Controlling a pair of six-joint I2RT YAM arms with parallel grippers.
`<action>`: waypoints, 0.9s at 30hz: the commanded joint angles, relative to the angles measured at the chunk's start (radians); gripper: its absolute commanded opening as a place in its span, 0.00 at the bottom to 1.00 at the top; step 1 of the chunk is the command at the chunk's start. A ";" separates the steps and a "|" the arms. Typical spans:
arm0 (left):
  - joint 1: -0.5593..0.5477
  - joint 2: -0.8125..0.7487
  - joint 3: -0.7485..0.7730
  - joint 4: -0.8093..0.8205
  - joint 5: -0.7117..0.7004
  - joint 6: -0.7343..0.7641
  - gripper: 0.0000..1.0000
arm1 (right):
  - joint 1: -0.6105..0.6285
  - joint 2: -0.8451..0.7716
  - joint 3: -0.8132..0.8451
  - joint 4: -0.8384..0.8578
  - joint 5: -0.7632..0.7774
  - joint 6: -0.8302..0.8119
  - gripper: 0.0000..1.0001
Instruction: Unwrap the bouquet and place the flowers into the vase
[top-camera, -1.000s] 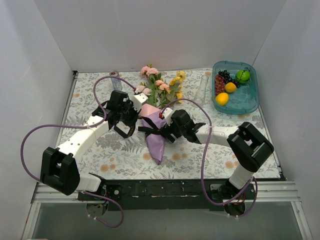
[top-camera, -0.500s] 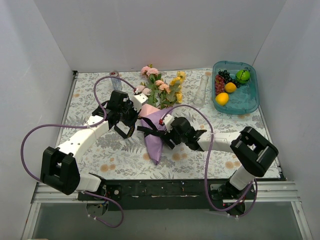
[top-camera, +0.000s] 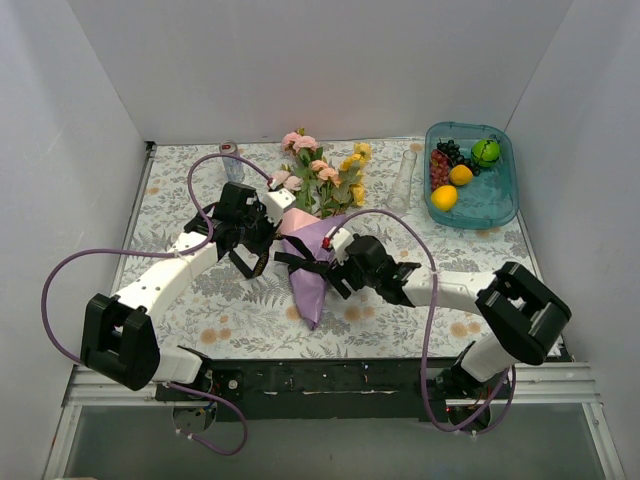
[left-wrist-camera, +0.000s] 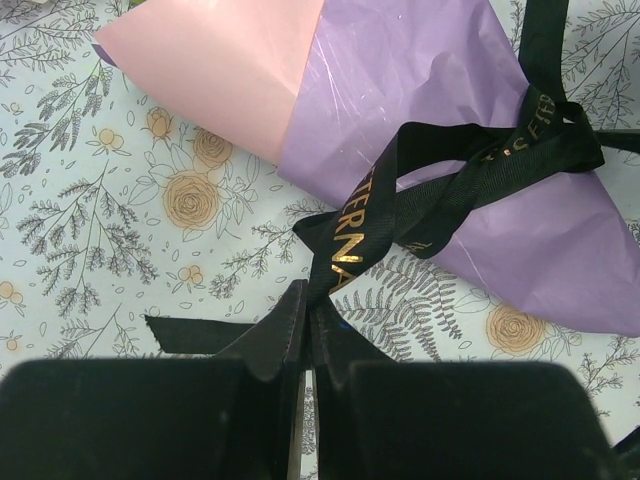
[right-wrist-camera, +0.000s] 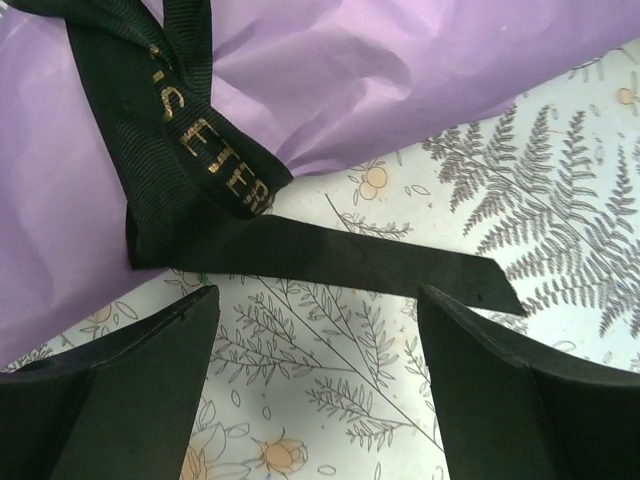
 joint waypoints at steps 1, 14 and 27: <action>0.002 -0.029 0.011 -0.006 -0.005 0.014 0.00 | 0.003 0.090 0.064 0.042 -0.043 -0.013 0.87; 0.004 -0.027 0.021 -0.026 -0.013 0.025 0.00 | 0.001 0.273 0.172 0.124 -0.056 -0.049 0.63; 0.005 -0.052 0.024 -0.012 -0.022 0.003 0.00 | 0.000 0.044 0.065 0.060 0.042 0.005 0.01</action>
